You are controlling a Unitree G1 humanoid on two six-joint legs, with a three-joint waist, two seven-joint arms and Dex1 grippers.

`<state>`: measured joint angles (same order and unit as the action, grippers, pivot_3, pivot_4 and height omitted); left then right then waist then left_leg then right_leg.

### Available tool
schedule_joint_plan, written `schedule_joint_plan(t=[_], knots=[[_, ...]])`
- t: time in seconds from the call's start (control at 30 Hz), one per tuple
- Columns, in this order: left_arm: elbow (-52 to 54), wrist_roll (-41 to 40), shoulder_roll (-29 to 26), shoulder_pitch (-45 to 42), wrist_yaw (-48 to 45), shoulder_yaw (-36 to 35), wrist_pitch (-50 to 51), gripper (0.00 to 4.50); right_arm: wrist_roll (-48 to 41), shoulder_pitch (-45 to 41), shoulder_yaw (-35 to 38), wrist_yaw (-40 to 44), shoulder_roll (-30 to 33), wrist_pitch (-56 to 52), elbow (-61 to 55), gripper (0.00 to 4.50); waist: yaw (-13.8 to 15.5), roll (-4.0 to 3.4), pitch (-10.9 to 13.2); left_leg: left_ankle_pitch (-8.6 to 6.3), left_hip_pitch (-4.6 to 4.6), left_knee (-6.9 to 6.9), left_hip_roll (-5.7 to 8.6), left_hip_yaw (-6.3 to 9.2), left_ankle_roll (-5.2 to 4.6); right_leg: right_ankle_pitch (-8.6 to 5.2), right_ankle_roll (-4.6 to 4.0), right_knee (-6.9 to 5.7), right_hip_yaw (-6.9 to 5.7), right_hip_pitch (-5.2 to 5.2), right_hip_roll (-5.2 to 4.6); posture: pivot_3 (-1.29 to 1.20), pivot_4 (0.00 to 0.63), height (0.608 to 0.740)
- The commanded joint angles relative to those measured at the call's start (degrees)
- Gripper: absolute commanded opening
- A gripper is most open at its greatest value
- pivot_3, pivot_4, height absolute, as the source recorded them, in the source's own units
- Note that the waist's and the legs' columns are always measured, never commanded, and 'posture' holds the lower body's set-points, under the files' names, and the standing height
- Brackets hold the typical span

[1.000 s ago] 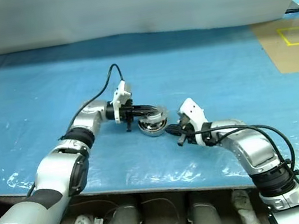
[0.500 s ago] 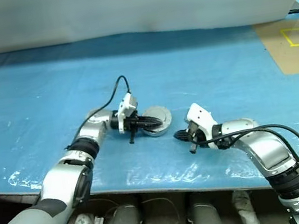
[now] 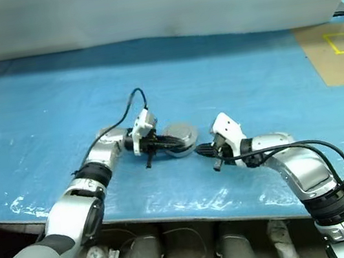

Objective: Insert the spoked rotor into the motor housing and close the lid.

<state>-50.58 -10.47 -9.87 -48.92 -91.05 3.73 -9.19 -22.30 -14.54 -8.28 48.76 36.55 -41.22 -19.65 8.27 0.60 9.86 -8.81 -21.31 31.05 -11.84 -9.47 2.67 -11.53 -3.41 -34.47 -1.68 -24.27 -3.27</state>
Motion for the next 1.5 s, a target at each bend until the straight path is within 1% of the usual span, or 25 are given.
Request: schedule_joint_plan(t=[0.03, 0.2, 0.3, 0.37, 0.5, 0.6, 0.63, 0.67, 0.7, 0.73, 0.87, 1.0, 1.07, 1.1, 1.23, 1.4, 1.5], knots=[[12.99, -4.5, -2.73, 3.27, -1.42, 0.18, 4.77, 0.07, -3.1, -1.76, 2.56, 1.92, 1.15, 0.87, -5.82, 0.0, -0.22, -0.01, 0.0, 0.0, -0.01, -0.02, -0.01, 0.0, 0.0, 0.0, -0.01, 0.0, 0.0, -0.02, 0.01, 0.0, 0.15, 0.74], [30.12, -9.09, -6.67, 10.02, 0.5, 0.31, 13.54, 0.07, -5.41, -4.07, 2.67, 3.33, 1.38, 0.77, -8.78, 0.0, -0.98, -0.04, 0.01, 0.0, 0.03, -0.04, -0.03, -0.02, -0.01, -0.05, -0.06, -0.06, -0.01, -0.06, 0.05, 0.0, 0.15, 0.74], [36.34, -10.48, -8.31, 15.23, 4.19, -1.14, 14.11, 0.07, -4.77, -6.77, 1.64, 3.42, -0.04, 2.76, -6.43, 0.0, -1.25, -0.06, 0.01, -0.01, 0.04, -0.04, -0.03, -0.04, -0.01, -0.1, 0.02, -0.05, 0.01, -0.05, -0.02, 0.0, 0.15, 0.74], [38.71, -11.64, -8.53, 18.63, 7.59, -2.68, 14.45, 0.07, -2.03, -8.88, -0.14, 2.45, -2.11, 6.1, -2.57, 0.0, -1.7, -0.07, 0.01, -0.01, 0.07, -0.03, -0.04, -0.06, 0.0, -0.29, 0.34, -0.06, 0.02, -0.06, 0.0, 0.0, 0.15, 0.74], [44.91, -11.45, -11.96, 28.08, 9.97, -2.57, 13.88, 0.07, 3.06, -13.08, -3.26, 1.46, -6.26, 12.11, 7.0, 0.0, -2.99, -0.07, 0.01, -0.01, 0.05, -0.04, -0.03, -0.09, 0.0, -0.3, 0.35, -0.08, 0.01, -0.1, 0.03, 0.0, 0.15, 0.74], [48.95, -11.69, -14.49, 34.52, 12.78, -3.44, 14.2, 0.07, 7.51, -16.32, -5.06, 1.04, -8.43, 18.46, 14.63, 0.0, -3.03, -0.07, 0.02, -0.01, -0.07, -0.07, -0.03, -0.13, 0.01, -0.31, 0.35, -0.06, 0.04, -0.25, 0.07, 0.0, 0.15, 0.74], [49.76, -11.83, -15.13, 35.9, 13.56, -3.8, 14.02, 0.05, 8.25, -17.09, -5.41, 1.51, -8.91, 19.98, 16.26, 0.19, -3.07, -0.07, 0.02, -0.01, -0.12, -0.07, -0.04, -0.13, 0.01, -0.28, 0.29, -0.08, 0.04, -0.31, 0.08, 0.0, 0.15, 0.74], [50.42, -12.21, -15.45, 36.92, 14.9, -4.43, 14.11, 0.04, 8.79, -17.88, -5.38, 1.49, -9.72, 21.42, 18.09, 0.4, -3.1, -0.08, 0.02, -0.01, -0.19, -0.06, -0.04, -0.16, 0.01, -0.1, -0.01, -0.12, 0.06, -0.41, 0.08, 0.0, 0.15, 0.74], [51.0, -12.53, -15.76, 37.68, 16.09, -4.89, 14.21, 0.04, 8.92, -18.46, -5.41, 1.98, -10.32, 22.27, 19.61, 0.58, -2.99, -0.08, 0.02, -0.01, -0.25, -0.06, -0.04, -0.18, 0.01, -0.08, -0.04, -0.15, 0.07, -0.49, 0.08, 0.0, 0.15, 0.74], [51.68, -12.75, -16.09, 38.46, 16.93, -5.25, 14.1, 0.04, 9.62, -18.87, -5.62, 2.14, -10.88, 23.61, 21.37, 0.87, -2.97, -0.08, 0.02, -0.01, -0.27, -0.05, -0.05, -0.18, 0.0, -0.08, -0.05, -0.17, 0.07, -0.5, 0.09, 0.0, 0.15, 0.74], [53.66, -12.98, -16.52, 40.71, 19.72, -5.7, 13.39, 0.04, 11.1, -19.72, -6.66, 3.71, -13.19, 27.35, 26.46, 2.21, -3.06, -0.07, 0.02, -0.01, -0.27, 0.03, -0.04, -0.18, 0.0, -0.07, -0.05, -0.2, 0.09, -0.47, 0.09, 0.0, 0.15, 0.74], [55.85, -14.29, -16.5, 41.97, 21.9, -5.8, 14.04, 0.04, 11.51, -19.23, -7.64, 6.41, -14.48, 29.49, 28.31, 3.6, -3.22, -0.08, 0.02, -0.01, -0.26, 0.02, -0.09, -0.2, 0.0, -0.07, -0.06, -0.21, 0.11, -0.5, 0.15, 0.0, 0.15, 0.74], [56.8, -15.49, -16.36, 42.41, 22.47, -6.13, 14.08, 0.04, 12.75, -19.29, -8.38, 7.06, -14.6, 30.59, 29.95, 4.23, -3.39, -0.08, 0.02, -0.01, -0.25, 0.02, -0.1, -0.2, 0.0, -0.06, -0.07, -0.22, 0.11, -0.5, 0.16, 0.0, 0.15, 0.74], [57.17, -15.95, -16.54, 42.58, 22.46, -6.14, 14.11, 0.04, 13.3, -19.3, -8.76, 7.34, -14.53, 30.61, 30.47, 4.48, -3.39, -0.07, 0.02, -0.01, -0.25, 0.03, -0.09, -0.2, 0.0, -0.06, -0.08, -0.23, 0.11, -0.49, 0.15, 0.0, 0.15, 0.74], [57.29, -16.48, -17.29, 42.58, 22.67, -5.94, 13.76, 0.04, 17.77, -20.06, -9.91, 5.11, -14.8, 34.21, 34.53, 4.48, -3.66, -0.07, 0.02, -0.01, -0.23, 0.11, -0.1, -0.2, 0.0, -0.05, -0.09, -0.28, 0.11, -0.48, 0.15, 0.0, 0.15, 0.74], [57.25, -16.38, -17.45, 42.78, 22.5, -4.8, 12.99, 0.04, 18.19, -20.49, -9.28, 5.12, -15.99, 35.06, 39.38, 4.48, -4.3, -0.07, 0.02, -0.01, -0.12, 0.17, -0.09, -0.21, 0.0, -0.05, -0.08, -0.32, 0.14, -0.38, 0.15, 0.0, 0.15, 0.74], [56.91, -15.56, -17.78, 43.0, 22.33, -4.13, 12.17, 0.04, 17.84, -19.84, -9.24, 5.83, -16.08, 34.71, 39.44, 4.48, -4.3, -0.07, 0.02, -0.01, 0.12, 0.15, -0.1, -0.23, 0.0, -0.05, -0.08, -0.31, 0.15, -0.17, 0.15, 0.0, 0.15, 0.74]])
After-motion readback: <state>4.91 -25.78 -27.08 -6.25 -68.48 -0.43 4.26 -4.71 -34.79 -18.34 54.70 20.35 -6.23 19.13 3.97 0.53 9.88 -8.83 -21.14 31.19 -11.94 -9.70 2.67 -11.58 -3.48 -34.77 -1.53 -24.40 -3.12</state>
